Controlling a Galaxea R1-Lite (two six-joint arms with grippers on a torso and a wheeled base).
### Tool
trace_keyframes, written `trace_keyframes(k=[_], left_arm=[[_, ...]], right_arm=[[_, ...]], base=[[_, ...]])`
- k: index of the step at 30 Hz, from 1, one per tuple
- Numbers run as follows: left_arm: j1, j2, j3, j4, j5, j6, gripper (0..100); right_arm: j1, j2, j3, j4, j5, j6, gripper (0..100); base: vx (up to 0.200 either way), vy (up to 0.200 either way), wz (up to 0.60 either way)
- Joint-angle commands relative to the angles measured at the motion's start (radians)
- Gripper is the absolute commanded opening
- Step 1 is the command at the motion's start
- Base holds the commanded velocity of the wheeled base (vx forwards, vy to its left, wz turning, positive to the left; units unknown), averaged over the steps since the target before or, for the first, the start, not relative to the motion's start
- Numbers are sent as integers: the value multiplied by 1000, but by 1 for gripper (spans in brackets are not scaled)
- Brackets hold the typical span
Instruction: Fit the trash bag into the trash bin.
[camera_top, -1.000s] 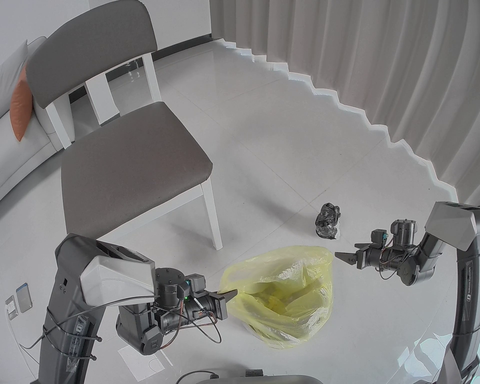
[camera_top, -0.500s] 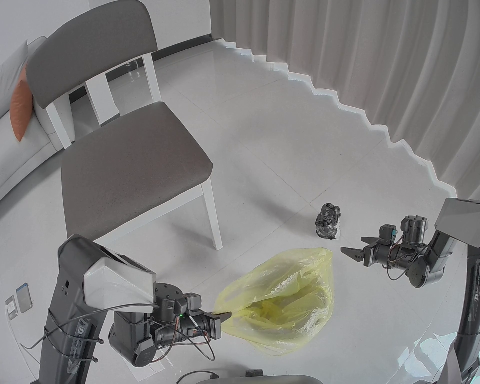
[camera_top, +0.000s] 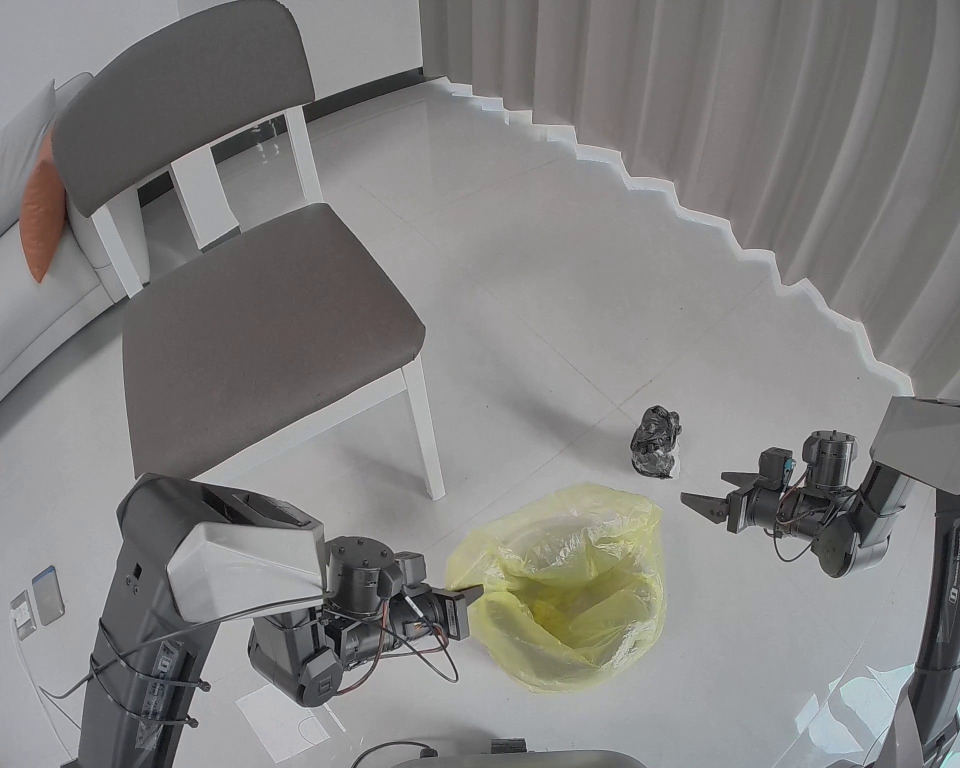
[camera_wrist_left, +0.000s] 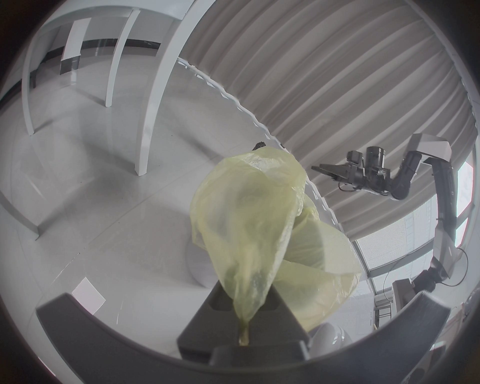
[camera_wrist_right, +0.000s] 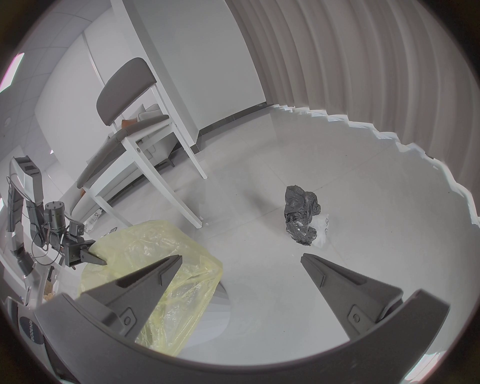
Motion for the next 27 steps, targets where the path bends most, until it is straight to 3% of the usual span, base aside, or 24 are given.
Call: trace_keyframes(k=[1, 3, 4, 16, 22, 27], left_arm=[[6, -11, -34, -5, 2, -3, 0], [19, -37, -28, -8, 1, -5, 0], [27, -47, -22, -7, -1, -5, 100], [29, -41, 73, -11, 2, 17, 100], [38, -35, 125, -10, 4, 96, 100], [42, -46, 168, -14, 30, 106, 100]], right_arm=[[-1, -1, 0, -1, 1, -2, 100], [0, -5, 2, -6, 1, -2, 100], [0, -5, 2, -11, 1, -2, 100], [2, -9, 42, -46, 2, -9, 100], [2, -9, 52, -64, 2, -9, 100], [-3, -12, 78, -83, 2, -22, 100]], base=[[0, 0, 0], [0, 0, 0], [0, 0, 0], [0, 0, 0], [0, 0, 0], [0, 0, 0]])
